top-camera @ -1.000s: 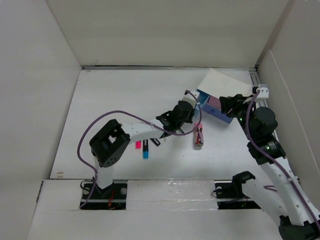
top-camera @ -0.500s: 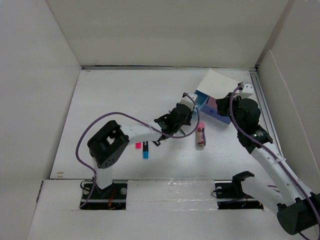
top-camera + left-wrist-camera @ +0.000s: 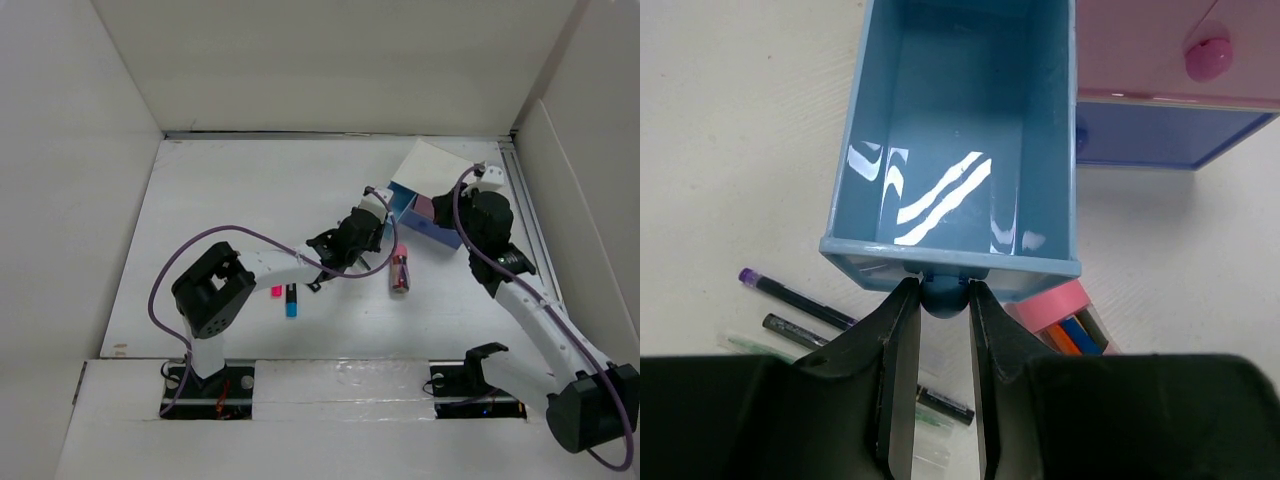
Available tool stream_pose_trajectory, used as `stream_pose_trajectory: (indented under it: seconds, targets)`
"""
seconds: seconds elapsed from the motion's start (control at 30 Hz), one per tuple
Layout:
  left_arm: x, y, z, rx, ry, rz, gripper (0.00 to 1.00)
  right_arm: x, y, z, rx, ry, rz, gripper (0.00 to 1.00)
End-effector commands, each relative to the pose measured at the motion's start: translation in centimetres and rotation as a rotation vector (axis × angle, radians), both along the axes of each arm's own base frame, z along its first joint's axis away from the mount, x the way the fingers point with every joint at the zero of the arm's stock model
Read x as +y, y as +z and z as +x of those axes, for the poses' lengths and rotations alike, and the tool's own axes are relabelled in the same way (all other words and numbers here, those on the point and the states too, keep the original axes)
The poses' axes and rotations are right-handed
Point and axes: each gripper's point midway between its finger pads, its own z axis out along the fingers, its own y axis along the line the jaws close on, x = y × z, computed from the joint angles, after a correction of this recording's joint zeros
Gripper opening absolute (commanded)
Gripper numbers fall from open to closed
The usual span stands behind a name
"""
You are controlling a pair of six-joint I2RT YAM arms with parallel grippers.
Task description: Organize the desk
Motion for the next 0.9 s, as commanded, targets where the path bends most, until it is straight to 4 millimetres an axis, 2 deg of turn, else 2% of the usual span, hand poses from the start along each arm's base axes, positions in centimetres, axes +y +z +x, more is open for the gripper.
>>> stream_pose_trajectory:
  seconds: [0.0,0.13,0.2,0.43,0.53,0.63,0.87]
  targets:
    - [-0.3,2.9,-0.6,-0.031,-0.012,-0.066,0.0,0.2,-0.4,1.4,-0.005,0.011,0.04,0.0]
    - [-0.2,3.3,-0.6,-0.039,-0.011,-0.067,0.0,1.0,-1.2,2.4,0.011,0.039,0.052,0.0]
    - [-0.1,3.2,-0.6,-0.042,-0.008,-0.061,0.0,1.4,-2.5,3.0,0.052,0.048,0.055,0.0]
    - [-0.3,2.9,-0.7,-0.033,-0.017,-0.067,0.0,1.4,-4.3,4.8,0.096,0.041,0.06,0.0]
    - [-0.2,3.1,-0.8,-0.035,-0.018,-0.071,0.0,0.7,-4.6,6.1,0.103,0.012,0.062,0.0]
    - [0.0,3.0,-0.8,-0.037,-0.017,-0.062,0.0,0.5,-4.3,6.8,0.081,-0.004,0.064,0.0]
    - [0.2,2.8,-0.9,-0.037,-0.016,-0.054,0.0,0.3,-5.1,8.4,0.102,-0.021,0.061,0.0]
